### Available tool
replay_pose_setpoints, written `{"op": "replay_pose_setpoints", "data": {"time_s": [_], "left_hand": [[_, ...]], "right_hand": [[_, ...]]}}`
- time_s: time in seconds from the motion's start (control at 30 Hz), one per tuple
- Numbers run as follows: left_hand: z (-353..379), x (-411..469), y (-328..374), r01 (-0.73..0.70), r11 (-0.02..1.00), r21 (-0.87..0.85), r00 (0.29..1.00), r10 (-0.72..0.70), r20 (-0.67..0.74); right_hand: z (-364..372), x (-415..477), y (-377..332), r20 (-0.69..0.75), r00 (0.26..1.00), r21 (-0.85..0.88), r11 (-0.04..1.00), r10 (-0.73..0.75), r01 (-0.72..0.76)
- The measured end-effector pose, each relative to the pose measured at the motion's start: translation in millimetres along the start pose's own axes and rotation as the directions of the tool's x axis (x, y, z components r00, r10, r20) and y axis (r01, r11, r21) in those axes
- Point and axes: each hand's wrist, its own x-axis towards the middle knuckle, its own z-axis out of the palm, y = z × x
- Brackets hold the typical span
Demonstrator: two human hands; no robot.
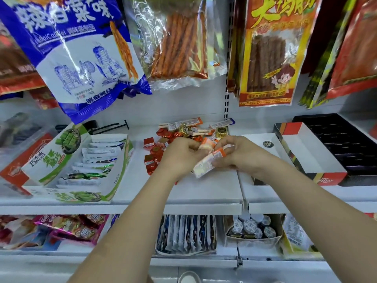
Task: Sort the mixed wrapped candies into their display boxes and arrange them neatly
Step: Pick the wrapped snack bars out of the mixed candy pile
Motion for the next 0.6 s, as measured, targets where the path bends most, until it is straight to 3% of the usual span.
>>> {"op": "replay_pose_setpoints", "data": {"time_s": [0.1, 0.23, 0.4, 0.5, 0.6], "left_hand": [[1.5, 0.9, 5.2, 0.064, 0.963, -0.26, 0.997, -0.074, -0.028], [12.1, 2.9, 13.2, 0.152, 0.884, -0.442, 0.988, -0.117, 0.104], [21.5, 3.4, 19.2, 0.1, 0.933, -0.345, 0.98, -0.031, 0.199], [13.6, 8.7, 24.3, 0.023, 0.989, -0.146, 0.972, 0.012, 0.235], [5.0, 27.6, 22.7, -0.067, 0.998, 0.003, 0.997, 0.067, 0.038]], "right_hand": [[0.6, -4.3, -3.1, -0.022, 0.999, 0.381, 0.924, 0.045, -0.033], [8.1, -6.8, -2.0, -0.022, 0.993, 0.501, 0.86, 0.119, -0.092], [1.0, -10.9, 0.1, 0.105, 0.982, 0.573, 0.798, 0.157, -0.189], [-7.0, -11.5, -2.6, 0.085, 0.987, 0.565, 0.81, 0.134, -0.159], [-11.7, -7.9, -6.2, 0.03, 0.99, 0.523, 0.842, 0.14, -0.135]]}}
